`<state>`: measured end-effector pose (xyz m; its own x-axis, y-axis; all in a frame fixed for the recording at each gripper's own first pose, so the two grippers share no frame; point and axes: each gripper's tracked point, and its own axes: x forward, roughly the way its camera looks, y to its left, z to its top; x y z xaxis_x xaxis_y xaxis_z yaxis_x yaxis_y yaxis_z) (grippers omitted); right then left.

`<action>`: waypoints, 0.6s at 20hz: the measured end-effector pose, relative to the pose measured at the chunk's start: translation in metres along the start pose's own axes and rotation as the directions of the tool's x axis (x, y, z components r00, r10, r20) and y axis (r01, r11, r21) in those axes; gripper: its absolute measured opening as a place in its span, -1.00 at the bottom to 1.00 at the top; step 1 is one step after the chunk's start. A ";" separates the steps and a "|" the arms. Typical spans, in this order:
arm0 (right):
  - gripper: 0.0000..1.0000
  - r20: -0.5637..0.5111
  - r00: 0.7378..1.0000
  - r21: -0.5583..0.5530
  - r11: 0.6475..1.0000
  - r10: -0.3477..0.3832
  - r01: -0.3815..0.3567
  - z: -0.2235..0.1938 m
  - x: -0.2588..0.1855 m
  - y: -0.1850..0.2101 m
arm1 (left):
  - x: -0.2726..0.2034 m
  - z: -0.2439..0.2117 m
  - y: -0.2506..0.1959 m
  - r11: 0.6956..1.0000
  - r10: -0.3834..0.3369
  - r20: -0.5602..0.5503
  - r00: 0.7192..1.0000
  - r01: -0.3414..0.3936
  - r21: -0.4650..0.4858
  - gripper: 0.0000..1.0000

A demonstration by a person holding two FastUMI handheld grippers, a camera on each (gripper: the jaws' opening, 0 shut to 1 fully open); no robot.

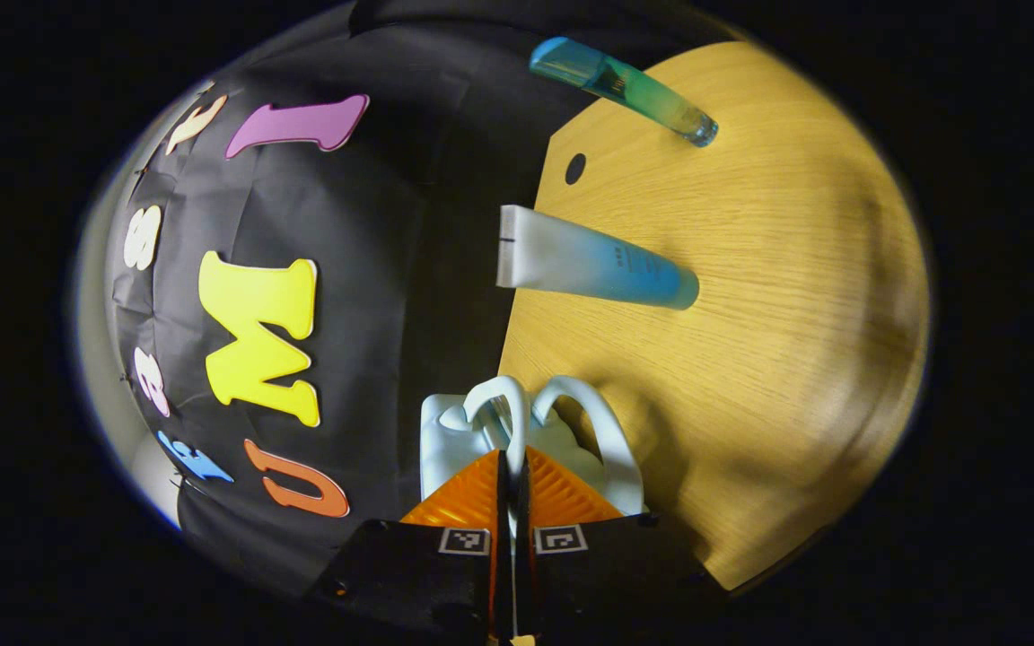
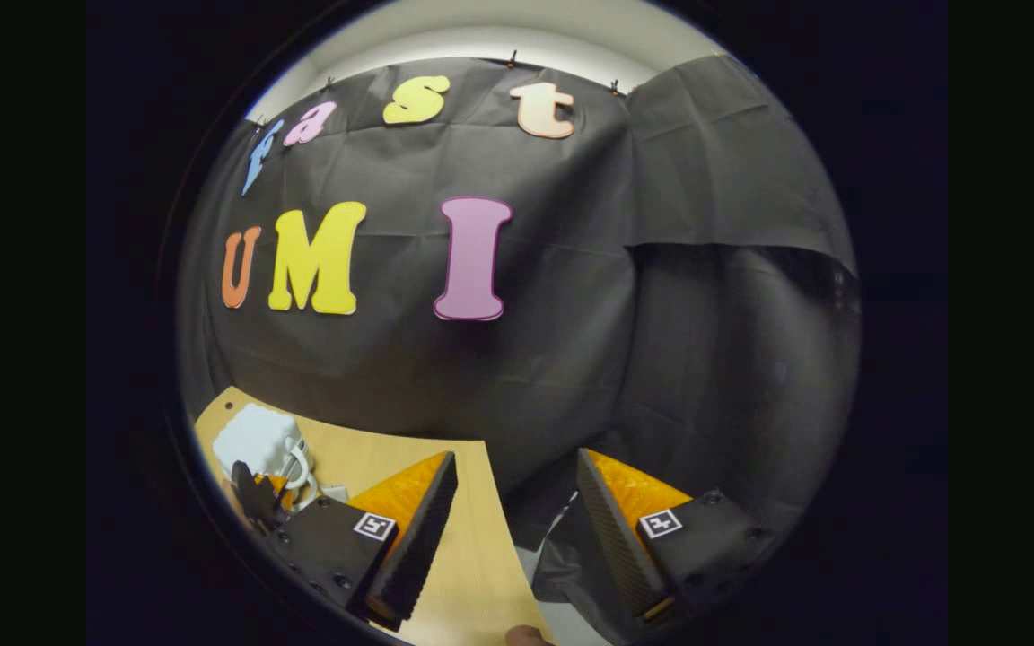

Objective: First open the suitcase, pack the skin care products into it, and then close the suitcase.

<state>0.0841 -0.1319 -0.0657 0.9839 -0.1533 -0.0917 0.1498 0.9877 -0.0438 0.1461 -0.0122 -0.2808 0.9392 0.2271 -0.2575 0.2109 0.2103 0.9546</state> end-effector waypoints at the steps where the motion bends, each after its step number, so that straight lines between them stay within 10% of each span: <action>1: 0.60 0.006 1.000 -0.002 1.000 -0.008 0.008 0.005 -0.004 0.006 | -0.003 0.000 0.011 0.999 -0.002 0.012 1.000 0.002 -0.034 -0.94; 12: 0.60 0.091 0.989 0.030 0.993 -0.115 0.113 0.066 -0.062 0.094 | -0.040 -0.066 0.153 0.883 0.047 0.147 0.988 0.028 -0.468 -0.94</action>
<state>0.0434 -0.0274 0.0015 0.9649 -0.2627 0.0045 0.2627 0.9646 -0.0239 0.1235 0.0737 -0.1340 0.9777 0.0943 -0.1879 0.0858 0.6368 0.7662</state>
